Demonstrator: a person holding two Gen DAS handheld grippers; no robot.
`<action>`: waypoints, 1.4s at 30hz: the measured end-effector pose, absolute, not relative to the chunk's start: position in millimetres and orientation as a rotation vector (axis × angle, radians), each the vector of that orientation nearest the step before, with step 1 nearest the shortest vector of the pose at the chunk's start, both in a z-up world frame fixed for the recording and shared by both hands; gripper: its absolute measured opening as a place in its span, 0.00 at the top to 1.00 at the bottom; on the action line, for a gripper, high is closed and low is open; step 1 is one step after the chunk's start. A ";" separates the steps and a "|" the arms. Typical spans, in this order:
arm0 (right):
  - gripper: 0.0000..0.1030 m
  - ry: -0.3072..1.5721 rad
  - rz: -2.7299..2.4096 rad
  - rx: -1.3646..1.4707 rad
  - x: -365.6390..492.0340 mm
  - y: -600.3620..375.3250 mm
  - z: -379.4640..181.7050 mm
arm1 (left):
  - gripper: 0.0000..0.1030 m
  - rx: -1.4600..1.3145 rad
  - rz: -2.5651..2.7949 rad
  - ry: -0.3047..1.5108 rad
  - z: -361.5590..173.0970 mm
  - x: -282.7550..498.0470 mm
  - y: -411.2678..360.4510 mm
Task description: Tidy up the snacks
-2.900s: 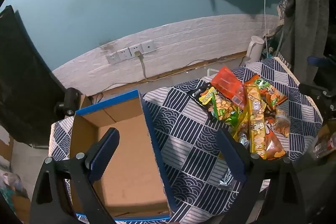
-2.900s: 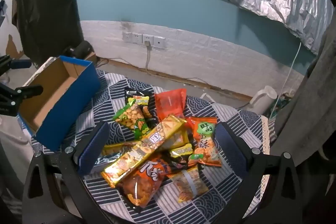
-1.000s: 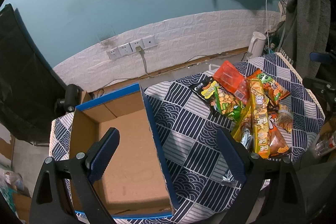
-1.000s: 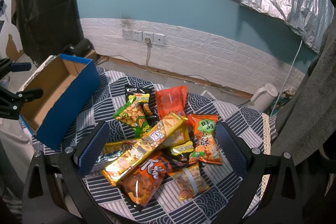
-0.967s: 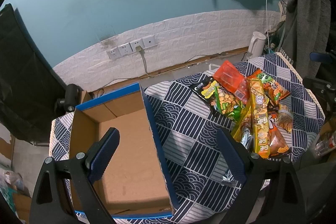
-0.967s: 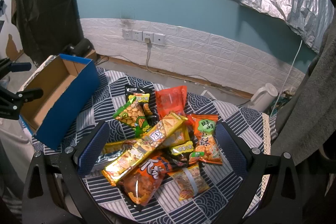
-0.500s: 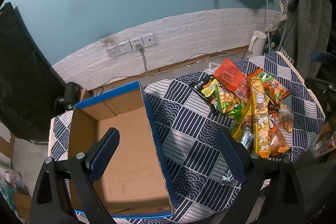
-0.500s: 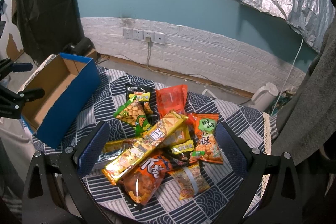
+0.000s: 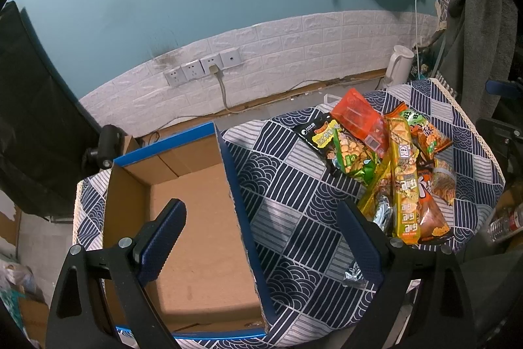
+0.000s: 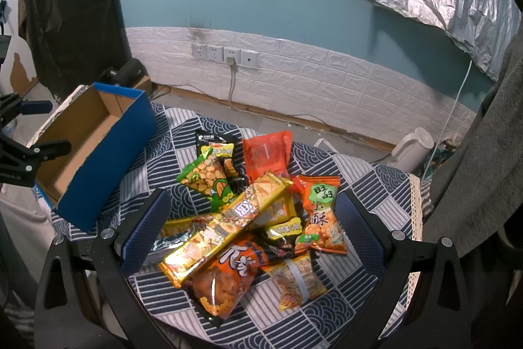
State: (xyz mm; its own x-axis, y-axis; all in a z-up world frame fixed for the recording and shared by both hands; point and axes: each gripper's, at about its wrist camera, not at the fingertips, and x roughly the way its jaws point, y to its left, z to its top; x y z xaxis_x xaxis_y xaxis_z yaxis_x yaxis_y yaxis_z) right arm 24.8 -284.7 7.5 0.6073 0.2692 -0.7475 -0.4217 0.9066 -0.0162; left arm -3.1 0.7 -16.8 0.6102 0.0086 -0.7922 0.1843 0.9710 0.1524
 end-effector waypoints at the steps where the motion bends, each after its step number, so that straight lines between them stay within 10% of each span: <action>1: 0.03 0.827 0.402 -0.199 24.5 -284.5 7.3 | 0.08 0.227 -0.103 0.913 -17.3 -2.3 1.2; 42: 0.03 1.142 0.279 -0.036 133.6 -374.1 -49.2 | 0.08 0.237 -0.283 1.091 -36.7 92.6 -97.9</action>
